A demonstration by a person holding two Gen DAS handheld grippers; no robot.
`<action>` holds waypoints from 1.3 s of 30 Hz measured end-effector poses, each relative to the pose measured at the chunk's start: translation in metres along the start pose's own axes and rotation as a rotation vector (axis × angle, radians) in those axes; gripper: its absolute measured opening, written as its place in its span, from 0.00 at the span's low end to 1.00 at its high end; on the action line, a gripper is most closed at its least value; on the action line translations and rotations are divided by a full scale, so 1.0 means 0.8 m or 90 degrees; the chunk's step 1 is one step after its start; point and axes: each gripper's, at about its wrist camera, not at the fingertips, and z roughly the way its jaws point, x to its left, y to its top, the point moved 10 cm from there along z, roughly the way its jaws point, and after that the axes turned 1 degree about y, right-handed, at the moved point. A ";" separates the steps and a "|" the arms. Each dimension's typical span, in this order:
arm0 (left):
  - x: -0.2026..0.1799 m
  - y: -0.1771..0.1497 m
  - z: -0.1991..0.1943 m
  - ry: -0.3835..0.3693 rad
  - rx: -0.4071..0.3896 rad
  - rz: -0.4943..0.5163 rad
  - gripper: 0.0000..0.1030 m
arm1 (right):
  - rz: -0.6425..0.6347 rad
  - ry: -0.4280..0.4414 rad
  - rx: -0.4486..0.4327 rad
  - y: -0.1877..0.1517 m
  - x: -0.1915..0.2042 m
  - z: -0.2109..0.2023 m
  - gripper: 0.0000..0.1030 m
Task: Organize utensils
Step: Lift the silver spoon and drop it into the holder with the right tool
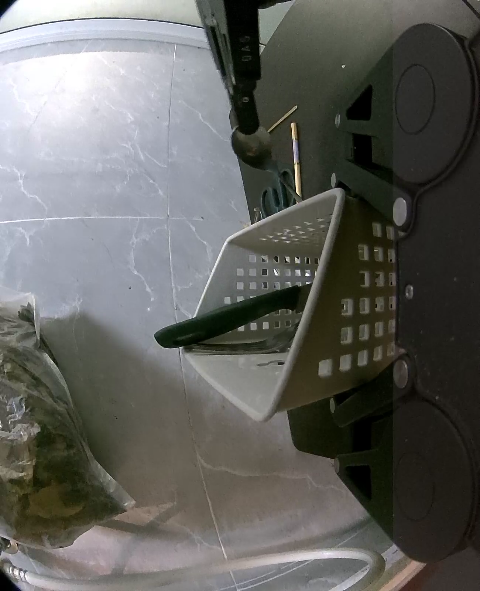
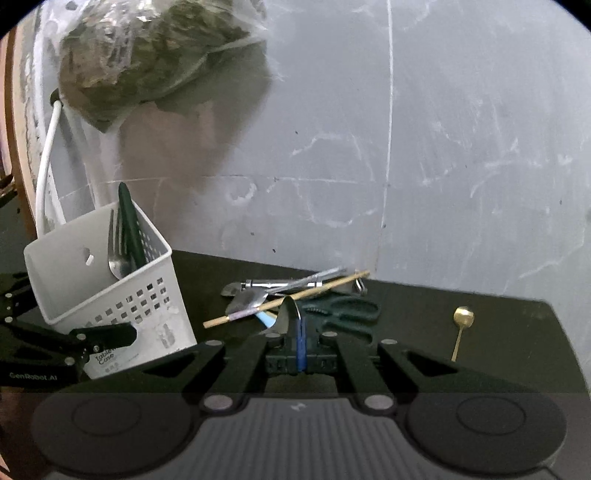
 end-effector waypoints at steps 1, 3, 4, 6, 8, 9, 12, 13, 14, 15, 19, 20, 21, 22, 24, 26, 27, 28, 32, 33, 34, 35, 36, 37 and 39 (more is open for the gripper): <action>0.000 0.000 0.000 0.000 0.000 0.000 0.74 | -0.018 -0.005 -0.003 0.005 0.001 -0.003 0.00; 0.001 0.000 0.000 0.000 -0.001 -0.001 0.74 | -0.045 -0.012 -0.009 0.014 0.001 -0.013 0.00; 0.001 0.000 0.001 0.001 -0.002 -0.001 0.74 | -0.058 -0.012 -0.009 0.018 0.001 -0.016 0.00; 0.000 0.000 0.002 0.003 -0.005 -0.003 0.74 | -0.090 -0.017 -0.005 0.027 0.001 -0.019 0.00; -0.001 -0.001 0.002 0.003 -0.008 -0.004 0.74 | -0.112 -0.015 -0.004 0.034 0.002 -0.020 0.00; -0.001 -0.001 0.002 0.002 -0.009 -0.004 0.74 | -0.123 -0.016 -0.004 0.038 0.002 -0.021 0.00; -0.002 -0.003 0.001 0.002 -0.011 -0.004 0.74 | -0.143 -0.019 -0.008 0.050 0.003 -0.022 0.00; -0.001 -0.004 0.001 0.002 -0.012 -0.004 0.74 | -0.149 -0.020 -0.009 0.053 0.003 -0.022 0.00; -0.001 -0.004 0.000 0.002 -0.013 -0.005 0.74 | -0.154 -0.020 -0.011 0.058 0.003 -0.024 0.00; -0.001 -0.005 0.000 0.002 -0.014 -0.005 0.74 | -0.160 -0.021 -0.014 0.063 0.004 -0.026 0.00; -0.002 -0.007 -0.001 0.003 -0.018 -0.008 0.74 | -0.182 -0.023 -0.031 0.084 0.011 -0.038 0.00; -0.002 -0.007 -0.001 0.002 -0.018 -0.008 0.74 | -0.188 -0.022 -0.037 0.091 0.013 -0.041 0.00; -0.001 -0.008 -0.001 0.002 -0.019 -0.008 0.74 | -0.193 -0.023 -0.042 0.097 0.016 -0.044 0.00; -0.001 -0.009 -0.002 0.002 -0.020 -0.009 0.74 | -0.203 -0.023 -0.050 0.105 0.020 -0.048 0.00; 0.000 -0.009 -0.002 0.002 -0.021 -0.010 0.74 | -0.219 -0.023 -0.068 0.124 0.027 -0.059 0.00; 0.000 -0.010 -0.001 0.002 -0.021 -0.011 0.74 | -0.237 -0.022 -0.099 0.149 0.036 -0.077 0.00; 0.001 -0.010 -0.001 0.002 -0.022 -0.012 0.74 | -0.243 -0.018 -0.119 0.163 0.040 -0.088 0.00; 0.001 -0.010 -0.002 0.002 -0.023 -0.012 0.74 | -0.248 -0.012 -0.136 0.177 0.045 -0.100 0.00; 0.002 -0.009 -0.001 0.002 -0.026 -0.015 0.74 | -0.282 0.015 -0.198 0.229 0.070 -0.137 0.00; 0.003 -0.009 -0.001 0.002 -0.027 -0.016 0.74 | -0.291 0.022 -0.210 0.238 0.078 -0.142 0.00; 0.003 -0.009 -0.001 0.002 -0.027 -0.017 0.74 | -0.301 0.030 -0.222 0.245 0.086 -0.144 0.00; 0.003 -0.009 -0.001 0.002 -0.028 -0.017 0.74 | -0.307 0.040 -0.230 0.249 0.096 -0.145 0.00; 0.003 -0.009 -0.001 0.003 -0.028 -0.017 0.74 | -0.312 0.053 -0.233 0.250 0.106 -0.142 0.00; 0.003 -0.009 -0.001 0.002 -0.028 -0.017 0.74 | -0.312 0.067 -0.235 0.249 0.116 -0.137 0.00; 0.002 -0.009 -0.001 0.002 -0.027 -0.016 0.74 | -0.308 0.093 -0.226 0.238 0.132 -0.119 0.00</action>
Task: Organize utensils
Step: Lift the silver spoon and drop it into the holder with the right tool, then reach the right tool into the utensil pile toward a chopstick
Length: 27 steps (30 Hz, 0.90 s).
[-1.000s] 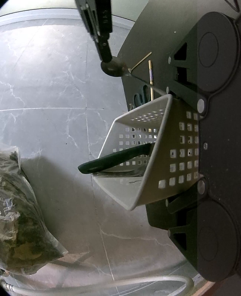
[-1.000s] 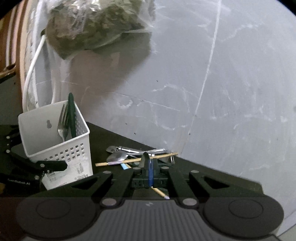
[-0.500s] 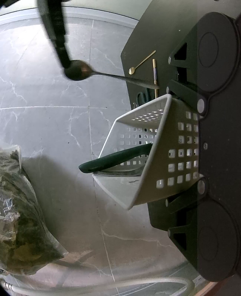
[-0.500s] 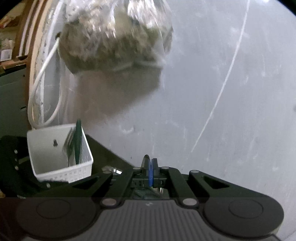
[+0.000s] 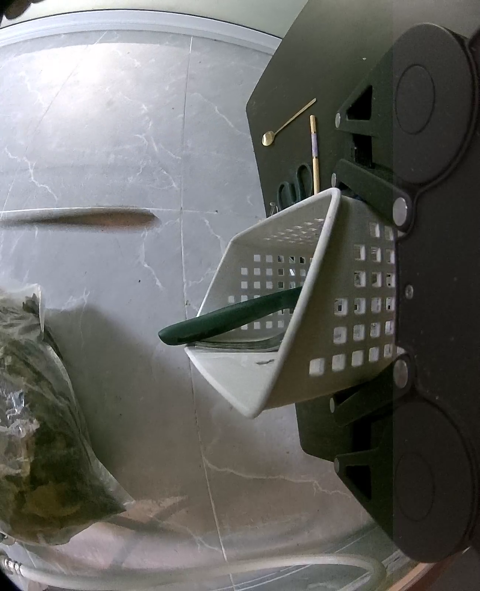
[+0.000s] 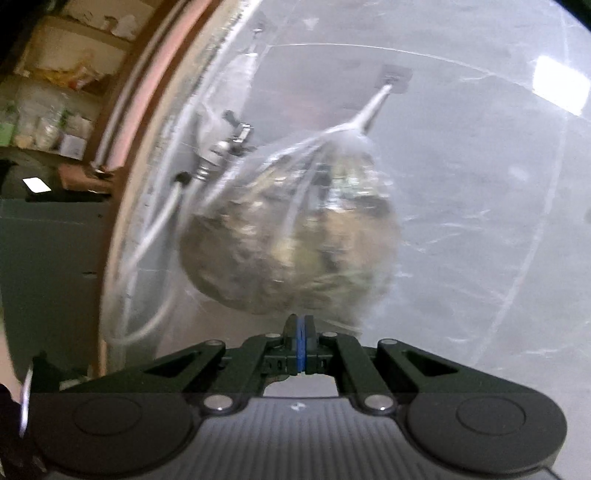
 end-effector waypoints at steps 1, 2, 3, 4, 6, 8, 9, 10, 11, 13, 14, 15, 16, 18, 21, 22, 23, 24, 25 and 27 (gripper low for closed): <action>0.000 0.000 0.000 0.000 0.000 0.000 0.74 | 0.006 0.013 0.002 -0.005 0.011 0.007 0.00; 0.000 0.000 0.000 0.001 0.000 0.002 0.74 | 0.019 0.022 0.008 -0.014 0.019 0.017 0.00; 0.000 0.000 0.000 0.002 0.000 0.003 0.74 | 0.022 0.030 0.016 -0.024 0.029 0.026 0.00; 0.000 0.000 0.001 0.003 0.000 0.001 0.74 | 0.026 0.039 0.028 -0.036 0.039 0.035 0.00; 0.000 0.000 0.002 0.004 -0.001 0.000 0.74 | 0.042 0.064 0.069 -0.065 0.057 0.055 0.04; 0.001 0.000 0.003 0.005 -0.001 0.000 0.74 | 0.073 0.084 0.111 -0.092 0.066 0.063 0.31; 0.001 0.000 0.003 0.005 -0.001 0.000 0.74 | 0.095 0.086 0.118 -0.097 0.063 0.062 0.55; 0.002 -0.001 0.004 0.006 0.000 -0.002 0.74 | 0.118 0.086 0.116 -0.101 0.056 0.057 0.63; 0.002 -0.001 0.004 0.007 0.000 -0.004 0.74 | 0.141 0.076 0.112 -0.105 0.046 0.050 0.74; 0.002 0.000 0.004 0.009 0.000 -0.005 0.74 | 0.184 0.038 0.117 -0.119 0.016 0.038 0.86; 0.002 0.000 0.004 0.011 0.001 -0.006 0.74 | 0.214 0.016 0.126 -0.132 -0.002 0.034 0.92; 0.002 0.000 0.005 0.014 0.002 -0.007 0.74 | 0.247 -0.005 0.138 -0.148 -0.020 0.031 0.96; 0.002 0.001 0.005 0.017 0.003 -0.009 0.74 | 0.282 -0.021 0.153 -0.167 -0.036 0.031 0.97; 0.001 0.001 0.005 0.023 0.006 -0.010 0.74 | 0.348 -0.045 0.198 -0.214 -0.062 0.034 0.97; 0.000 0.001 0.005 0.038 0.015 -0.016 0.74 | 0.416 -0.053 0.255 -0.281 -0.081 0.046 0.97; 0.000 0.001 0.005 0.043 0.018 -0.019 0.74 | 0.430 -0.052 0.266 -0.299 -0.084 0.053 0.97; 0.000 0.001 0.004 0.050 0.019 -0.022 0.74 | 0.435 -0.051 0.276 -0.315 -0.087 0.058 0.97; 0.000 0.000 0.004 0.060 0.021 -0.027 0.74 | 0.439 -0.051 0.281 -0.330 -0.086 0.057 0.97; 0.002 0.000 0.002 0.069 0.022 -0.031 0.74 | 0.442 -0.050 0.285 -0.340 -0.086 0.064 0.97; 0.005 -0.001 0.000 0.089 0.027 -0.039 0.74 | 0.460 -0.036 0.283 -0.355 -0.087 0.081 0.97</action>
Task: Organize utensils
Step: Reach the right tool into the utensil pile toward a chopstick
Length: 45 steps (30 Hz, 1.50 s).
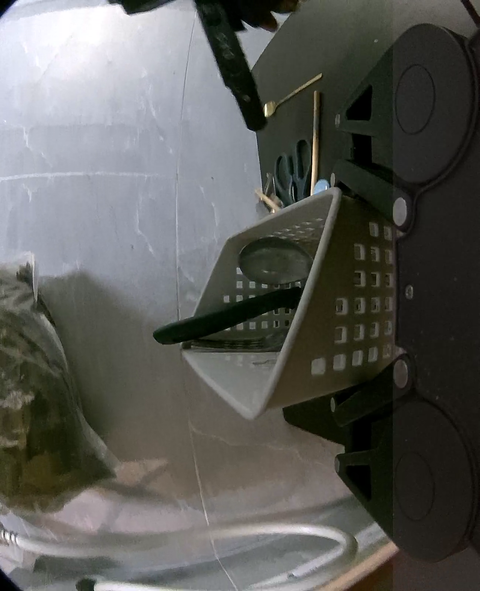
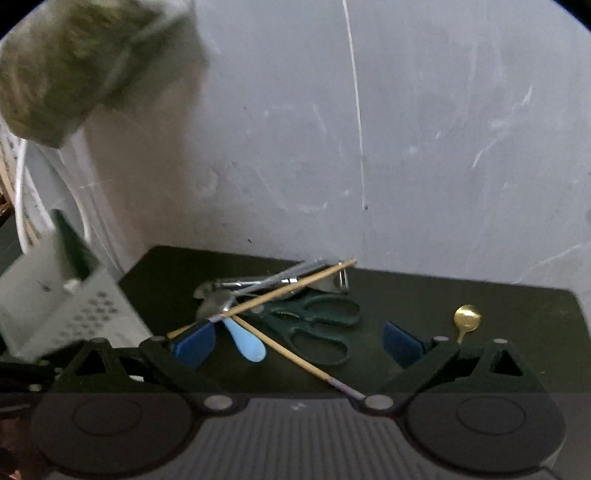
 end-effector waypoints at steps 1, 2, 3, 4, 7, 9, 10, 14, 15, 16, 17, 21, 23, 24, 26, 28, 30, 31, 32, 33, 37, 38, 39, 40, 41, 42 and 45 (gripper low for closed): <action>0.002 0.001 -0.002 0.008 0.002 -0.004 0.74 | 0.012 0.010 0.001 -0.001 -0.001 0.008 0.97; 0.004 0.001 -0.002 0.018 0.005 -0.008 0.74 | 0.028 0.024 0.000 0.002 0.001 0.018 0.97; 0.007 0.001 -0.004 0.026 0.008 -0.012 0.74 | 0.041 0.038 -0.004 0.000 0.004 0.023 0.96; 0.010 0.000 -0.005 0.033 0.010 -0.016 0.74 | 0.053 0.060 -0.005 0.003 0.009 0.030 0.96; 0.015 -0.001 -0.008 0.050 0.015 -0.024 0.74 | 0.080 0.117 0.000 0.011 0.031 0.053 0.82; 0.017 -0.001 -0.009 0.059 0.016 -0.028 0.74 | 0.089 0.131 0.005 0.018 0.044 0.069 0.74; 0.018 -0.001 -0.008 0.061 0.016 -0.029 0.74 | 0.096 0.129 0.011 0.022 0.050 0.082 0.72; 0.021 -0.002 -0.011 0.065 0.016 -0.032 0.74 | 0.145 0.079 0.050 0.020 0.047 0.111 0.54; 0.022 -0.003 -0.011 0.065 0.016 -0.033 0.74 | 0.159 0.067 0.056 0.018 0.043 0.114 0.52; 0.022 -0.003 -0.012 0.065 0.015 -0.033 0.74 | 0.174 0.055 0.063 0.016 0.040 0.119 0.52; 0.022 -0.003 -0.012 0.065 0.015 -0.033 0.74 | 0.185 0.044 0.067 0.015 0.037 0.122 0.50; 0.022 -0.004 -0.012 0.063 0.014 -0.033 0.74 | 0.217 0.002 0.098 0.006 0.034 0.140 0.44; 0.022 -0.004 -0.012 0.062 0.014 -0.032 0.74 | 0.219 -0.025 0.093 0.007 0.034 0.146 0.44; 0.022 -0.004 -0.013 0.061 0.014 -0.032 0.74 | 0.220 -0.032 0.093 0.008 0.035 0.148 0.44; 0.022 -0.005 -0.013 0.061 0.013 -0.033 0.74 | 0.208 -0.049 0.096 0.010 0.039 0.152 0.44; 0.023 -0.005 -0.013 0.060 0.012 -0.034 0.74 | 0.196 -0.067 0.103 0.011 0.041 0.155 0.44; 0.023 -0.005 -0.013 0.058 0.012 -0.033 0.74 | 0.201 -0.085 0.109 0.013 0.040 0.156 0.40; 0.023 -0.005 -0.013 0.058 0.012 -0.033 0.74 | 0.206 -0.094 0.111 0.012 0.038 0.155 0.37; 0.023 -0.005 -0.013 0.058 0.011 -0.033 0.74 | 0.207 -0.103 0.113 0.011 0.036 0.154 0.31; 0.023 -0.005 -0.013 0.056 0.011 -0.033 0.74 | 0.203 -0.111 0.118 0.013 0.035 0.156 0.23; 0.024 -0.005 -0.013 0.052 0.009 -0.032 0.74 | 0.221 -0.098 0.127 0.006 0.026 0.142 0.19; 0.025 -0.005 -0.013 0.051 0.009 -0.033 0.74 | 0.234 -0.090 0.127 0.004 0.023 0.139 0.17; 0.025 -0.005 -0.013 0.050 0.008 -0.033 0.74 | 0.251 -0.080 0.127 0.002 0.020 0.136 0.16; 0.025 -0.005 -0.012 0.049 0.007 -0.033 0.74 | 0.267 -0.071 0.128 0.000 0.015 0.133 0.15; 0.026 -0.005 -0.012 0.048 0.007 -0.032 0.74 | 0.288 -0.063 0.128 -0.002 0.011 0.129 0.13; 0.026 -0.005 -0.011 0.046 0.007 -0.032 0.74 | 0.309 -0.053 0.128 -0.005 0.006 0.125 0.12; 0.027 -0.005 -0.011 0.041 0.005 -0.029 0.74 | 0.378 -0.011 0.123 -0.015 -0.006 0.115 0.07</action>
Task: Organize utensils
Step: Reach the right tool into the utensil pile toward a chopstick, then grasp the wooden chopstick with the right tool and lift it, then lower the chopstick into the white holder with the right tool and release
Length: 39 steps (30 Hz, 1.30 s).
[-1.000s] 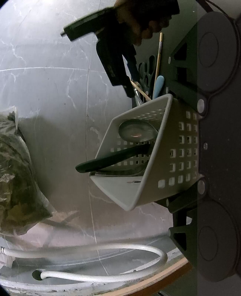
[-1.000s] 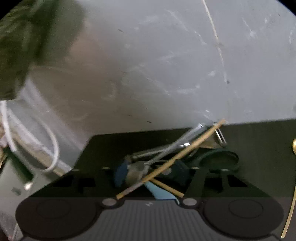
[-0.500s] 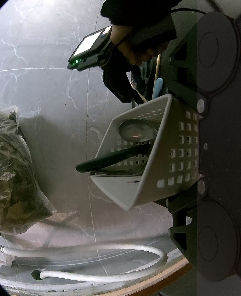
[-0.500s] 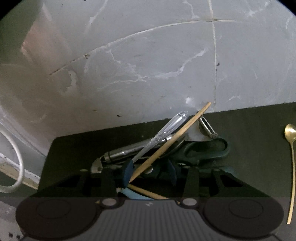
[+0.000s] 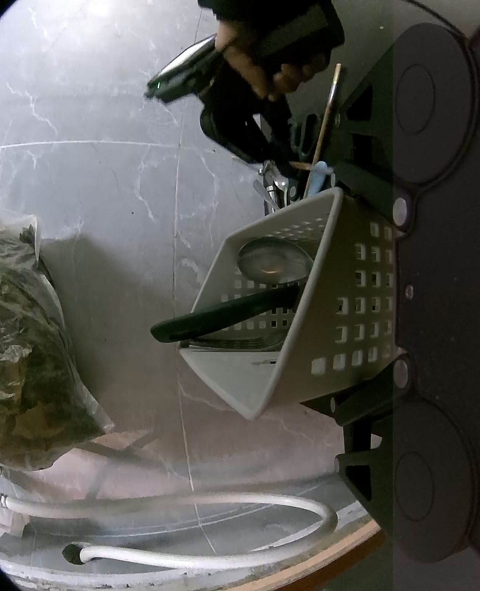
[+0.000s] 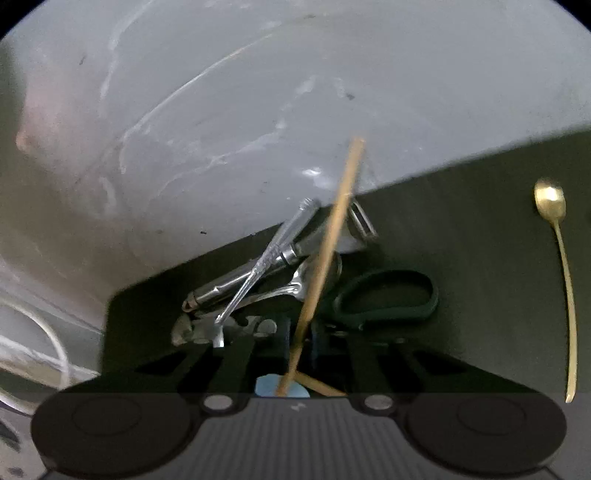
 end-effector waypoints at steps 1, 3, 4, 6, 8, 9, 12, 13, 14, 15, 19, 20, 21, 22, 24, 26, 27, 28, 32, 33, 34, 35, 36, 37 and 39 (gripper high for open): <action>0.000 0.000 0.000 -0.003 0.000 0.002 0.74 | 0.018 0.016 -0.001 -0.002 -0.005 -0.005 0.06; 0.000 0.001 0.001 -0.008 -0.002 0.005 0.74 | 0.036 0.036 -0.008 -0.009 -0.013 -0.018 0.06; 0.000 0.001 0.001 -0.011 -0.003 0.006 0.74 | 0.041 0.042 -0.011 -0.012 -0.017 -0.025 0.06; -0.001 0.002 0.003 -0.018 -0.003 0.011 0.74 | 0.058 0.071 -0.025 -0.020 -0.022 -0.040 0.06; -0.001 0.003 0.005 -0.027 -0.004 0.015 0.74 | 0.069 0.117 -0.054 -0.026 -0.019 -0.061 0.06; -0.002 0.003 0.006 -0.033 -0.005 0.018 0.74 | 0.058 0.137 -0.079 -0.025 -0.013 -0.074 0.06; -0.006 0.004 0.007 -0.050 -0.007 0.027 0.74 | -0.041 0.201 -0.188 -0.028 0.024 -0.146 0.06; -0.008 0.005 0.008 -0.054 -0.007 0.029 0.74 | -0.079 0.219 -0.228 -0.028 0.041 -0.173 0.06; -0.010 0.005 0.007 -0.059 -0.008 0.031 0.74 | -0.117 0.241 -0.265 -0.029 0.061 -0.199 0.06; -0.013 0.005 0.007 -0.065 -0.008 0.034 0.74 | -0.155 0.263 -0.298 -0.030 0.082 -0.223 0.06; -0.023 0.003 0.004 -0.090 -0.008 0.048 0.74 | -0.272 0.340 -0.383 -0.043 0.163 -0.272 0.06; -0.026 0.003 0.004 -0.095 -0.007 0.050 0.74 | -0.309 0.358 -0.396 -0.051 0.183 -0.274 0.06; -0.028 0.002 0.003 -0.098 -0.007 0.052 0.74 | -0.338 0.367 -0.399 -0.058 0.197 -0.268 0.06; -0.029 0.002 0.002 -0.101 -0.007 0.053 0.74 | -0.362 0.374 -0.395 -0.067 0.207 -0.264 0.06; -0.030 0.002 0.002 -0.105 -0.007 0.058 0.74 | -0.399 0.379 -0.377 -0.085 0.222 -0.236 0.06; -0.030 0.003 0.005 -0.106 -0.007 0.060 0.74 | -0.416 0.375 -0.347 -0.101 0.225 -0.206 0.06; -0.029 0.003 0.005 -0.106 -0.007 0.061 0.74 | -0.420 0.370 -0.336 -0.110 0.229 -0.193 0.06; -0.028 0.002 0.003 -0.107 -0.007 0.061 0.74 | -0.425 0.364 -0.323 -0.117 0.229 -0.180 0.06; -0.027 0.004 0.005 -0.108 -0.006 0.062 0.74 | -0.442 0.337 -0.280 -0.135 0.214 -0.145 0.07; -0.028 0.003 0.005 -0.108 -0.007 0.062 0.74 | -0.449 0.332 -0.269 -0.143 0.209 -0.141 0.09; -0.028 0.003 0.005 -0.109 -0.007 0.063 0.74 | -0.455 0.326 -0.256 -0.149 0.203 -0.139 0.10; -0.028 0.003 0.006 -0.109 -0.007 0.063 0.74 | -0.455 0.322 -0.246 -0.152 0.198 -0.139 0.24; -0.029 0.003 0.005 -0.110 -0.008 0.063 0.74 | -0.451 0.323 -0.242 -0.157 0.190 -0.146 0.44; -0.029 0.003 0.006 -0.110 -0.008 0.064 0.74 | -0.443 0.327 -0.245 -0.157 0.183 -0.153 0.51; -0.029 0.004 0.007 -0.110 -0.008 0.064 0.74 | -0.433 0.326 -0.251 -0.153 0.170 -0.166 0.58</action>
